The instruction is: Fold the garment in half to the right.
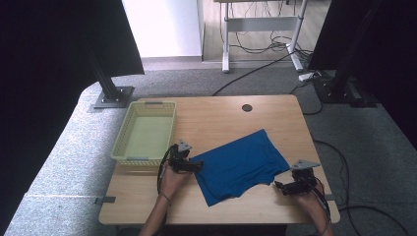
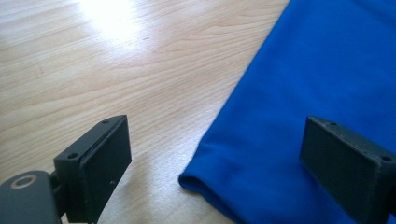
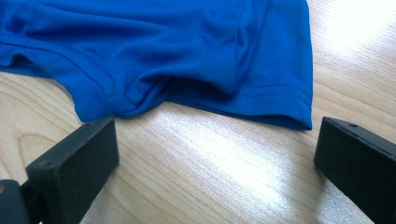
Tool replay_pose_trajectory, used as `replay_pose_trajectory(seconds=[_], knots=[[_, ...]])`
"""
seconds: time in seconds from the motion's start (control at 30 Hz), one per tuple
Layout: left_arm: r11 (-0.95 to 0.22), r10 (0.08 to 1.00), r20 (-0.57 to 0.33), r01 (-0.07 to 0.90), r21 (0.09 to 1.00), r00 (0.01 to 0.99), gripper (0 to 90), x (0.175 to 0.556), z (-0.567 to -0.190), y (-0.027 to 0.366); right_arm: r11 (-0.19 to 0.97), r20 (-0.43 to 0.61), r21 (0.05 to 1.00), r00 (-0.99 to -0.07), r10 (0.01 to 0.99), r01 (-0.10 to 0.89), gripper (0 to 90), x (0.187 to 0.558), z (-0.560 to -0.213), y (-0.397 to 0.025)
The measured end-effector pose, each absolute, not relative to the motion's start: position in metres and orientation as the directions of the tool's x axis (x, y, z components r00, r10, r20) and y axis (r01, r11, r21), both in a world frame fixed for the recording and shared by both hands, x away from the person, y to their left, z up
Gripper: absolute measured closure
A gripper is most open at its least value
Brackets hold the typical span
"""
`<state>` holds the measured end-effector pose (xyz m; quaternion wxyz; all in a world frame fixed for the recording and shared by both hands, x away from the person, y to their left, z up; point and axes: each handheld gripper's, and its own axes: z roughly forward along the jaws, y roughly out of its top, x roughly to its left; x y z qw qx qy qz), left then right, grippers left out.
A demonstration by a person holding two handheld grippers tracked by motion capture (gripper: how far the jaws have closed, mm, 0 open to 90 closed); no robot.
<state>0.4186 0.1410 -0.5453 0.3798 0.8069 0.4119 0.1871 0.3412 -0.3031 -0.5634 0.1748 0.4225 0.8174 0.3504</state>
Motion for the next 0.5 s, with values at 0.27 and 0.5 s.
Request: replay_pose_trajectory(seconds=[0.27,0.5], knots=[[-0.392,0.822,0.025,0.533,0.75,0.57,10.1,0.4228,-0.5524,0.1395,0.397,0.01,0.721,-0.582,0.813,0.568,0.0,0.3412,-0.5634,-0.3031],[-0.403,0.817,0.022,0.541,0.738,0.577,10.2,0.4247,-0.5553,0.1392,0.396,0.012,0.721,-0.581,0.814,0.569,0.0,0.3412,-0.5633,-0.3033]])
